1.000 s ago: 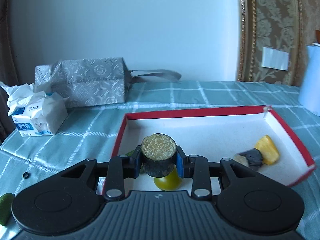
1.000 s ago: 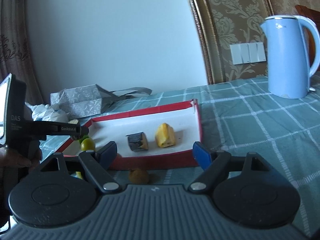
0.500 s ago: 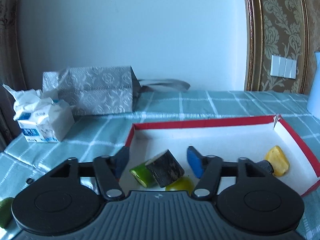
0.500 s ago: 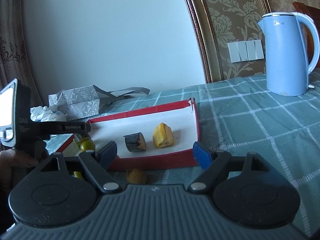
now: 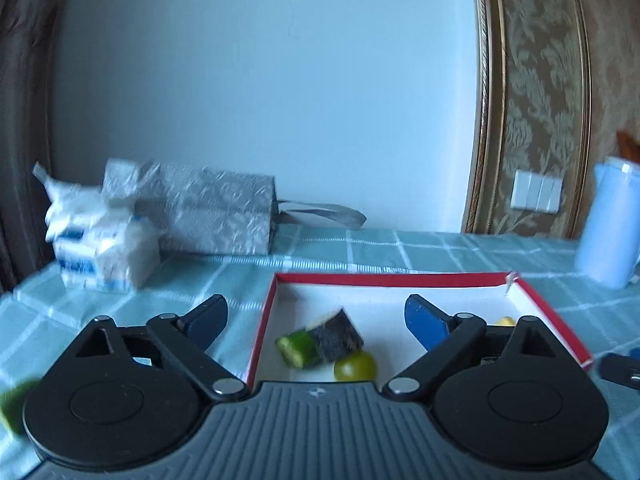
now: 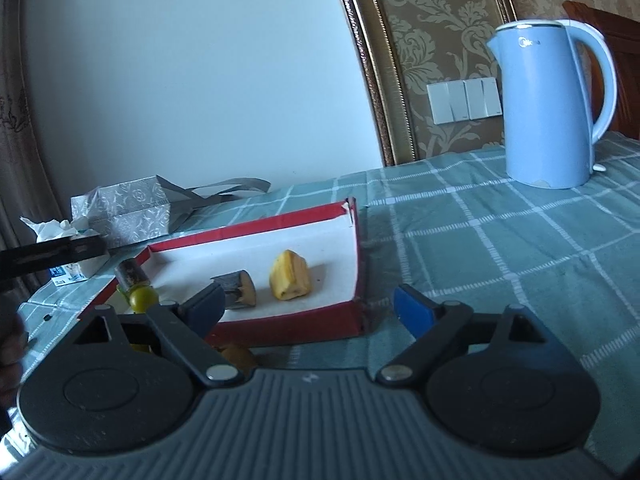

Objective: Organize fruits
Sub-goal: 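Lower the dark cylinder chunk into the red tray and open the left tool, then grasp the brown longan on the cloth with the right tool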

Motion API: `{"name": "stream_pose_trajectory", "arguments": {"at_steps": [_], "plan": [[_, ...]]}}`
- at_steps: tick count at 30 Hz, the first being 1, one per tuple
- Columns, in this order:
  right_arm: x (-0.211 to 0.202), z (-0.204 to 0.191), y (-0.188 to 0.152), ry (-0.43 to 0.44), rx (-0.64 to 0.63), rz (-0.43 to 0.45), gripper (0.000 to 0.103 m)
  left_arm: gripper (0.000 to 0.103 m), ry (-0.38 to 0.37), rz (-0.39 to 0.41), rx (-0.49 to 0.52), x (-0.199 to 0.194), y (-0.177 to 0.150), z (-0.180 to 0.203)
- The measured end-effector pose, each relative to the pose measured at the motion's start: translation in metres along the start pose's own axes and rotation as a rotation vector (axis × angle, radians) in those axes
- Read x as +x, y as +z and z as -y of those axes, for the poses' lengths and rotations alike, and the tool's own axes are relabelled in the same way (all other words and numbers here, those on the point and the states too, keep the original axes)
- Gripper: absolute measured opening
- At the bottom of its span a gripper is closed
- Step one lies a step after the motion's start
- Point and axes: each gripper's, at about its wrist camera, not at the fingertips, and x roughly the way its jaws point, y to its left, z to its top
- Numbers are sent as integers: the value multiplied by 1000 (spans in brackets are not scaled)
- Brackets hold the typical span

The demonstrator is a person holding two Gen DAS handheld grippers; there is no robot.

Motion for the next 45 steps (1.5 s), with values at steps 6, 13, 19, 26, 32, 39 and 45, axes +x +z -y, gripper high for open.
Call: {"name": "stream_pose_trajectory", "arguments": {"at_steps": [6, 13, 19, 26, 32, 39, 45], "plan": [[6, -2, -2, 10, -22, -36, 91, 96, -6, 39, -87, -45, -26, -22], [8, -11, -7, 35, -76, -56, 91, 96, 33, 59, -26, -58, -54, -13], [13, -32, -12, 49, -184, -77, 90, 96, 46, 60, 5, -55, -59, -9], [25, -61, -21, 35, -312, -131, 79, 96, 62, 21, -8, -49, -61, -11], [34, -63, -22, 23, -313, -184, 73, 96, 54, -7, -22, -45, -62, -13], [41, -67, -24, 24, -332, -219, 55, 96, 48, -41, -45, -40, -62, -16], [47, -68, -23, 24, -331, -247, 54, 96, 46, -46, -45, -39, -62, -15]]}}
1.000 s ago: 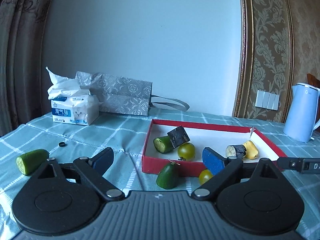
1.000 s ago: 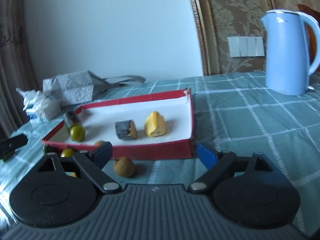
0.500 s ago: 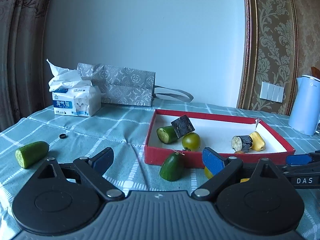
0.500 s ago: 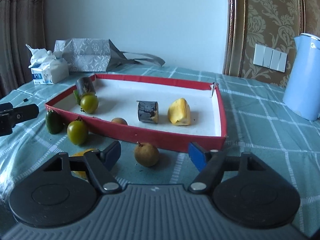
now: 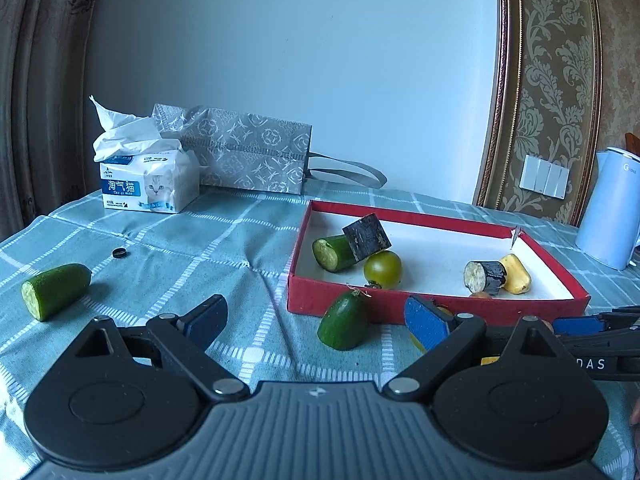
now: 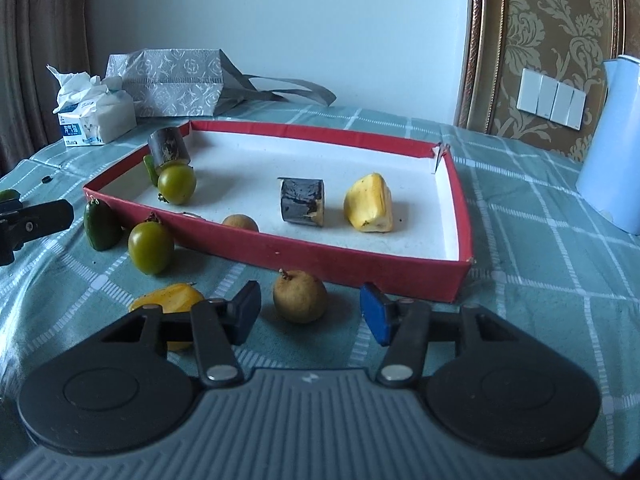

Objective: Organize fruits
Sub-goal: 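Grasp the brown longan on the cloth with the right tool, then grasp the yellow mango chunk with the left tool while the right tool holds the longan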

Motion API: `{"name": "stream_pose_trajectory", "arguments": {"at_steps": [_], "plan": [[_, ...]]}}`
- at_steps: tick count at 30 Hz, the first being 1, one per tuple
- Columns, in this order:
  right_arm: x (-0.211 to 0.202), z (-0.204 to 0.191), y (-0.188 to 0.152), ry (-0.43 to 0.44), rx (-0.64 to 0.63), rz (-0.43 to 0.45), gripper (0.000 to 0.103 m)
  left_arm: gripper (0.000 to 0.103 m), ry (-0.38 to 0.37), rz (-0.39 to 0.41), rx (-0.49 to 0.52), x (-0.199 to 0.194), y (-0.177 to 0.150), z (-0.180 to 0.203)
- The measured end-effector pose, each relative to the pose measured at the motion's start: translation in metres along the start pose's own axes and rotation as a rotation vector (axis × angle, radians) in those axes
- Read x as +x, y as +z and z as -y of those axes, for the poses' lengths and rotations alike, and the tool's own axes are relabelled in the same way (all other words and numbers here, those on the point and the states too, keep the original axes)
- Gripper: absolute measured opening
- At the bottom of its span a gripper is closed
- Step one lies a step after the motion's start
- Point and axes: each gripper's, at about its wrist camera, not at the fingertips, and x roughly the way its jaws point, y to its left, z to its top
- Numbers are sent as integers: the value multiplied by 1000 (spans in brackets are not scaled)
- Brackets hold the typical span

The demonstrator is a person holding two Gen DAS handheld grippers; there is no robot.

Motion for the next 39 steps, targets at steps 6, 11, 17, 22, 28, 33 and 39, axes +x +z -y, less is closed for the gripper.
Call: {"name": "stream_pose_trajectory", "arguments": {"at_steps": [6, 11, 17, 22, 28, 33, 39], "plan": [[4, -2, 2, 5, -8, -15, 49, 96, -11, -23, -5, 2, 0, -1], [9, -4, 5, 16, -8, -24, 46, 96, -15, -35, -14, 4, 0, -2], [9, -5, 4, 9, -13, -18, 30, 96, -18, -53, -21, 6, -1, -3], [8, -7, 4, 10, -21, -15, 27, 96, -15, -71, -29, 9, -1, -4], [8, -5, 3, 4, -11, -12, 27, 96, -13, -89, -37, 12, -1, -6], [2, -2, 1, 17, 11, -2, 27, 96, -14, -108, -45, 14, -1, -7], [-21, 4, -7, 29, 35, 43, 27, 96, -63, -80, -15, 6, -3, -2]]}}
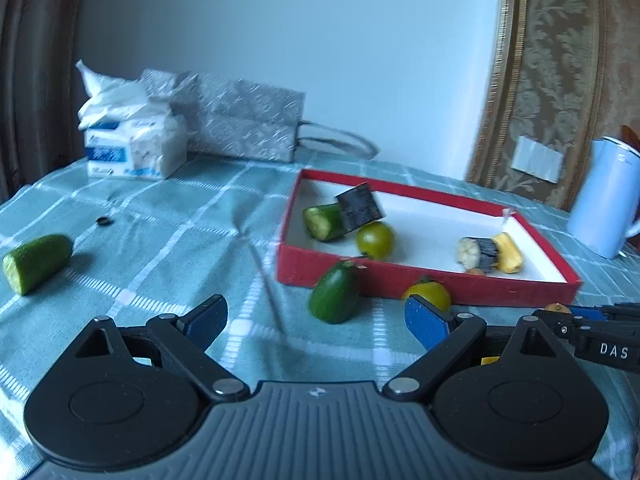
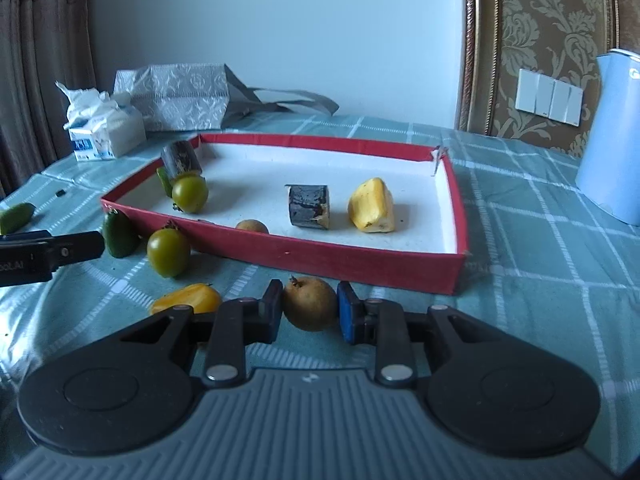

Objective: Organize fruits
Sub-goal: 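Grasp the yellow mango chunk with the left tool while the right tool holds the longan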

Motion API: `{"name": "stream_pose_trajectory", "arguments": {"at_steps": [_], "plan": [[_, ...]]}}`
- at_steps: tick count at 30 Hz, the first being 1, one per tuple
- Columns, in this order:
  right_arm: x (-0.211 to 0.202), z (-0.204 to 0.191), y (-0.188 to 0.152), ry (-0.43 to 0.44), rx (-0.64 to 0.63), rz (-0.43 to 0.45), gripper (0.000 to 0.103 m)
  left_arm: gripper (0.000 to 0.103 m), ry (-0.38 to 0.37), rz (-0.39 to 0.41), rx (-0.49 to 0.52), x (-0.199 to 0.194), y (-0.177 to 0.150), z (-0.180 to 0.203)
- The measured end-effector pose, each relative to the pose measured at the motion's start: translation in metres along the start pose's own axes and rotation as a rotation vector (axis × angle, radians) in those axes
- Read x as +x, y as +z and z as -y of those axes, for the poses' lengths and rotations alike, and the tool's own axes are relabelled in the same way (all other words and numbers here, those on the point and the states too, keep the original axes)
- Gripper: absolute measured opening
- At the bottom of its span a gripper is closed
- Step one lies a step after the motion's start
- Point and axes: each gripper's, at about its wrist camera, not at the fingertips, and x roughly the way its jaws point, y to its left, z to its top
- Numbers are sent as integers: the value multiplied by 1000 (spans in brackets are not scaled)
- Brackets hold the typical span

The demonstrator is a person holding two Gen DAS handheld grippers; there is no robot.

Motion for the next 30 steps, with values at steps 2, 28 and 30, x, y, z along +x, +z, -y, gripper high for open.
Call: {"name": "stream_pose_trajectory", "arguments": {"at_steps": [2, 28, 30], "plan": [[-8, 6, -3, -1, 14, 13, 27, 96, -45, 33, 32, -8, -2, 7], [-46, 59, -2, -20, 139, 137, 27, 96, -147, -101, 315, 6, -19, 104], [-47, 59, -2, -15, 141, 140, 27, 94, -142, -133, 262, 14, -16, 97]]}}
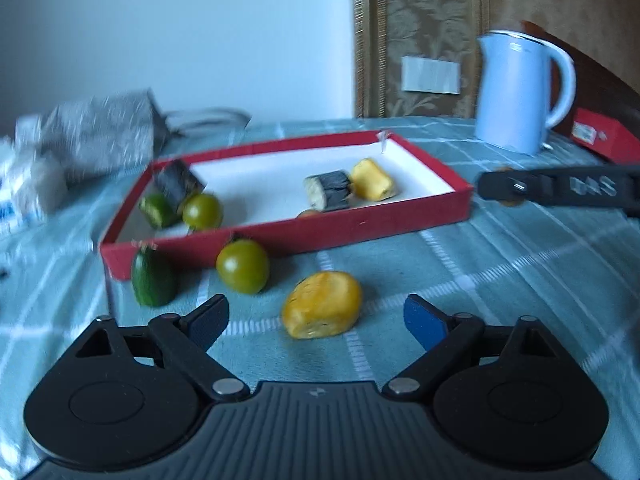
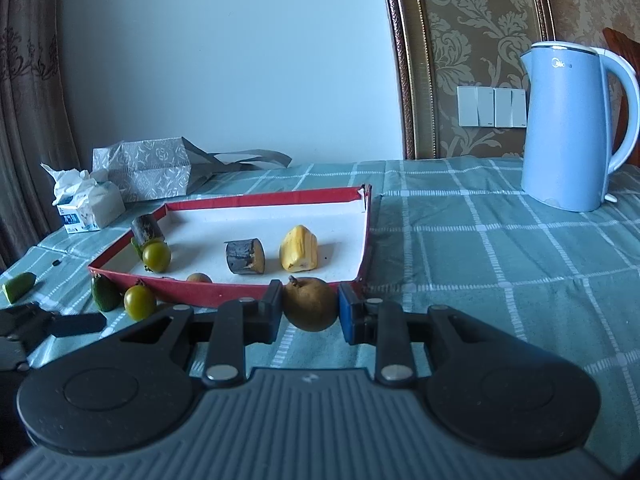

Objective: Organize fruits
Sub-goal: 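Grasp the yellow mango chunk with the left tool while the right tool holds the longan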

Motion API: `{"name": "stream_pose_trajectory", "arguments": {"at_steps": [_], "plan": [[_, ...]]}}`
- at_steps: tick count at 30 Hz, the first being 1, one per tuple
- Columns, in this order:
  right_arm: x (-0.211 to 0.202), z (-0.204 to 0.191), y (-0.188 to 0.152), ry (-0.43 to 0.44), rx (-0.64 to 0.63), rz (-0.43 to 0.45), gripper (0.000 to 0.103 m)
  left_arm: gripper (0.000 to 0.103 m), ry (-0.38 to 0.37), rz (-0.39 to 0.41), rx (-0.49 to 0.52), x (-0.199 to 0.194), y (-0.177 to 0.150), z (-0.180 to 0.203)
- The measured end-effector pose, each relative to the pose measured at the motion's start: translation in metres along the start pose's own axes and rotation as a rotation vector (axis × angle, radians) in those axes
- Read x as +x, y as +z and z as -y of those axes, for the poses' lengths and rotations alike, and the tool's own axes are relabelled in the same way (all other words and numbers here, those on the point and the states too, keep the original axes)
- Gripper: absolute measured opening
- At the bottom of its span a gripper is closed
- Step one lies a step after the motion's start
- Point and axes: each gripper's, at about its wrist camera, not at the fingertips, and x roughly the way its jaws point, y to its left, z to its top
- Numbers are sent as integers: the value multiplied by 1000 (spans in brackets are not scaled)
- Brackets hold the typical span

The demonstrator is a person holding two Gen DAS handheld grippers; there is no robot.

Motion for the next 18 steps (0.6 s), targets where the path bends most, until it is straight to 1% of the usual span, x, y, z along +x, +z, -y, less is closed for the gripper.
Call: {"name": "stream_pose_trajectory", "arguments": {"at_steps": [2, 4, 9, 14, 18], "plan": [[0, -1, 0, 3, -1, 0, 27, 93, 7, -26, -36, 5, 1, -5], [0, -1, 0, 9, 1, 1, 27, 93, 10, -48, -50, 10, 2, -7], [-2, 0, 0, 21, 6, 7, 27, 93, 39, -75, -23, 20, 7, 1], [-3, 0, 1, 26, 11, 12, 27, 93, 53, -76, -28, 23, 10, 5], [-3, 0, 1, 30, 13, 13, 27, 87, 47, -68, -26, 22, 9, 6]]}}
